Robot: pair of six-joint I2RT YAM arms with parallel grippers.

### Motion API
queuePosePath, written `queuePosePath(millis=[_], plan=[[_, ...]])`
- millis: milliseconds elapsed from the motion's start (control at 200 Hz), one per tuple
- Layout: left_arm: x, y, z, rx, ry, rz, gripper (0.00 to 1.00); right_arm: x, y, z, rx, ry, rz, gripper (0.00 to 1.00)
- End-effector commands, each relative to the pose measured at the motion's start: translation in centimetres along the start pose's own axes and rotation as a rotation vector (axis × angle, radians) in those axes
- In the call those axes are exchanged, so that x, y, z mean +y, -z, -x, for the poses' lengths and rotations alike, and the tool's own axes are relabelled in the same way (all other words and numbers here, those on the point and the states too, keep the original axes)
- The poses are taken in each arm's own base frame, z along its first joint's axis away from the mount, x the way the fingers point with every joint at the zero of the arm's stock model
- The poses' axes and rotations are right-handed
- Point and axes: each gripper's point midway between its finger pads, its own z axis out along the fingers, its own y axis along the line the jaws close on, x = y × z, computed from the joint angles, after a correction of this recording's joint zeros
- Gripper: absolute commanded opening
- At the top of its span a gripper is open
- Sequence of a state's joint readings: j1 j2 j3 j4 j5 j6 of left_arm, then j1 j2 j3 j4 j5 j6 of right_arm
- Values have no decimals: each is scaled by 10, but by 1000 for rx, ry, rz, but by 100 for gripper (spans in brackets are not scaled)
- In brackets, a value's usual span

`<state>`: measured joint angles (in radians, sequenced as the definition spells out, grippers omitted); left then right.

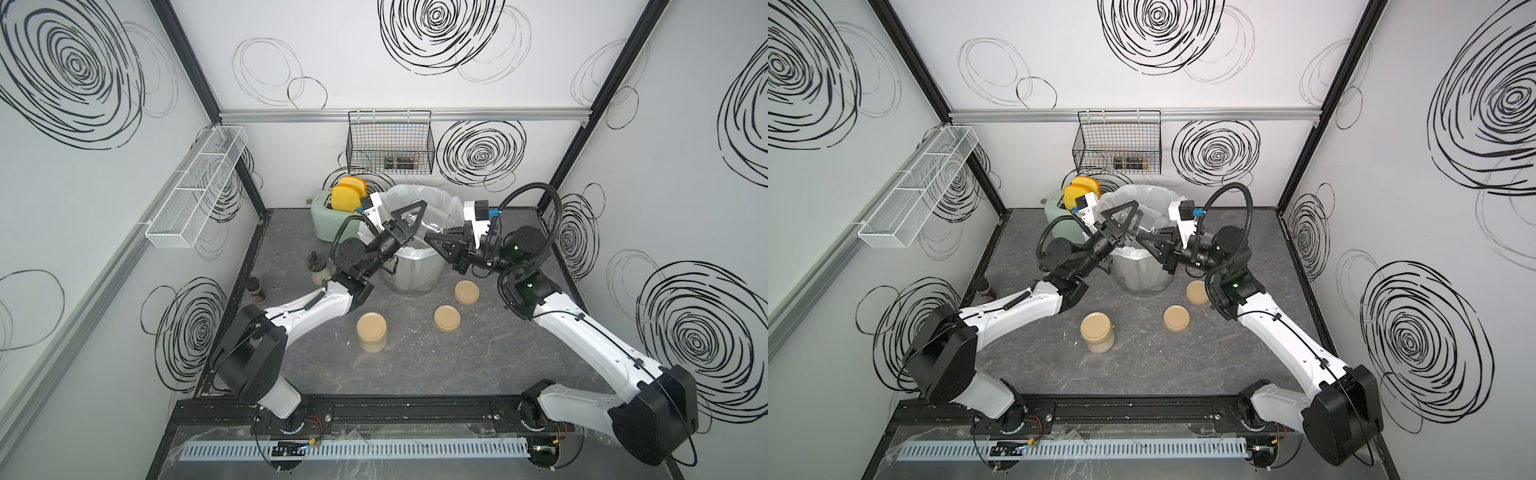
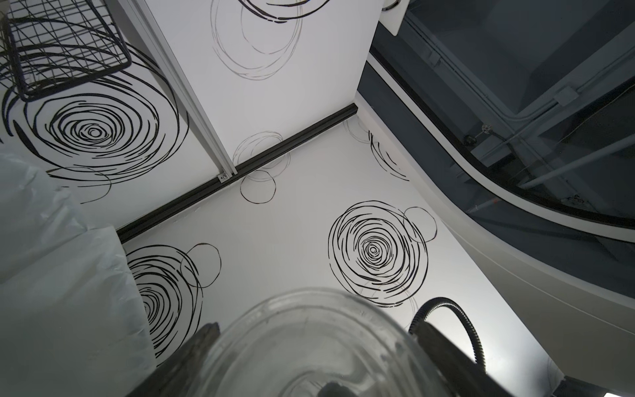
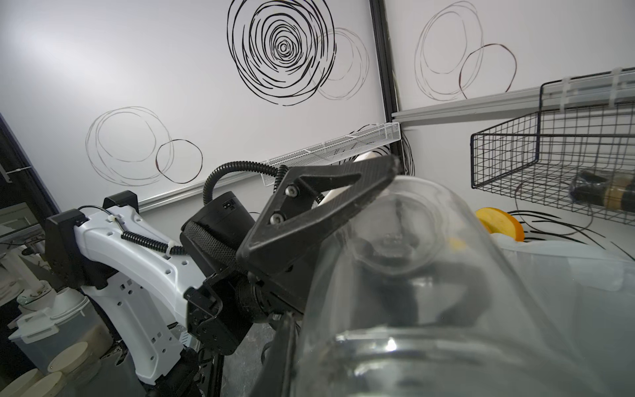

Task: Empty moldy rice from jars
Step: Place the jar at the center of the board.

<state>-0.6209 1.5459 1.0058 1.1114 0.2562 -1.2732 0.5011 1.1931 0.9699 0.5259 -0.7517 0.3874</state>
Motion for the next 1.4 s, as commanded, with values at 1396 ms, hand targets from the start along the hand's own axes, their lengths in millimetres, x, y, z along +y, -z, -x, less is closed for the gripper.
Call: queuePosePath(millis=[1396], plan=[[6,174,82,-103,-613,567,96,34,43,-147,651,-26,-102,0]])
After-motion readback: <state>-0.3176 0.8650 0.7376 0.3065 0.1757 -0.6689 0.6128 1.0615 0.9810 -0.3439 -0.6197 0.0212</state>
